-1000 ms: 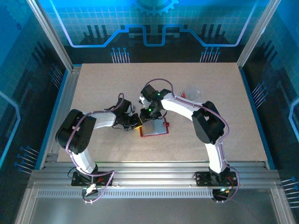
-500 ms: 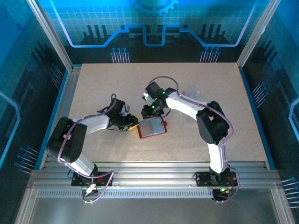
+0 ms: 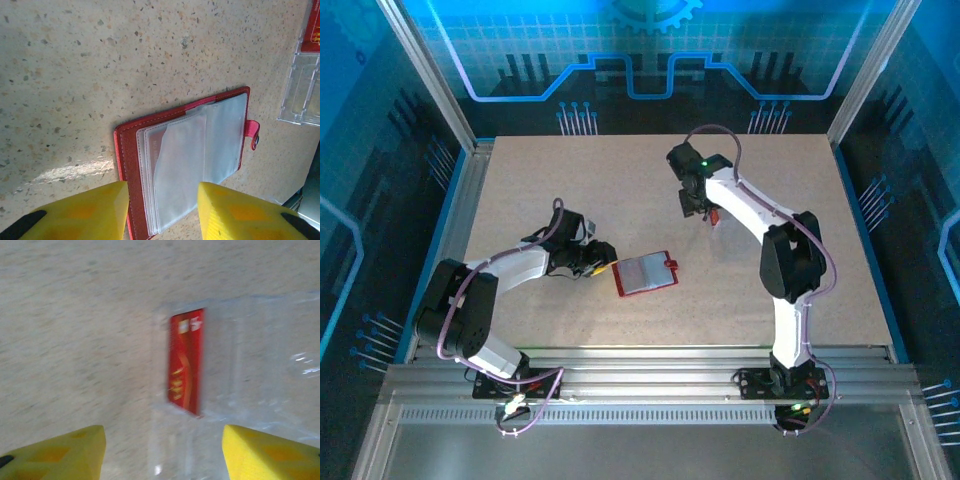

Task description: Put the credit cards into the card holder

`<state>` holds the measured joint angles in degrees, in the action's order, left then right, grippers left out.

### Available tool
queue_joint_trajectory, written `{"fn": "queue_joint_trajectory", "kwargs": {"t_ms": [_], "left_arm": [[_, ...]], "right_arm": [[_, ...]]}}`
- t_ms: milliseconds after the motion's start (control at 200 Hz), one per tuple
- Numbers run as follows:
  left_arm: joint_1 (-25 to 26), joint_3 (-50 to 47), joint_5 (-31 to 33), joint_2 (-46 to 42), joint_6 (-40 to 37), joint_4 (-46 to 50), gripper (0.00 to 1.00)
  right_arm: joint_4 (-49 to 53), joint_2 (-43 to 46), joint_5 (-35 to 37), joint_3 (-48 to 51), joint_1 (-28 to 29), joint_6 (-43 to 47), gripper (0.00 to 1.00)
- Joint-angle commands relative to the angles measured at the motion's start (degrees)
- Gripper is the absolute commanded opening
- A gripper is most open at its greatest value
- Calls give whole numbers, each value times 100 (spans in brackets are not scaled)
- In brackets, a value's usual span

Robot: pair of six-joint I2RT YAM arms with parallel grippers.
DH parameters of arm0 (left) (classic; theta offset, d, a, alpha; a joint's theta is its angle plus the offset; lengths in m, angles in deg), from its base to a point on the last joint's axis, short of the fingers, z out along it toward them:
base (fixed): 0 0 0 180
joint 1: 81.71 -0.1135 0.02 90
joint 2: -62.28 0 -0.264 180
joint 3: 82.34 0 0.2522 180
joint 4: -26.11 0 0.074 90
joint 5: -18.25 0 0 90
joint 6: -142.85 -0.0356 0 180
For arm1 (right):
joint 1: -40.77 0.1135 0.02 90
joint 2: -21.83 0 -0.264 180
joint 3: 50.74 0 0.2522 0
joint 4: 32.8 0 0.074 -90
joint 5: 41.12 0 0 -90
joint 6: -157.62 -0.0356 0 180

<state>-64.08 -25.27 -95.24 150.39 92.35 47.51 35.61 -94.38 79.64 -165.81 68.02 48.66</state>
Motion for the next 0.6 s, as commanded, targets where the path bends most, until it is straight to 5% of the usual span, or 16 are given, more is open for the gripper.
{"fn": "queue_joint_trajectory", "kwargs": {"t_ms": [0, 590], "left_arm": [[48, 81, -146, 56, -4, 89, 42], [48, 107, -85, 83, -26, 141, 42]], "right_arm": [[430, -483, 951, -235, -97, 181, 66], [297, -1450, 2035, -602, -255, 313, 67]]}}
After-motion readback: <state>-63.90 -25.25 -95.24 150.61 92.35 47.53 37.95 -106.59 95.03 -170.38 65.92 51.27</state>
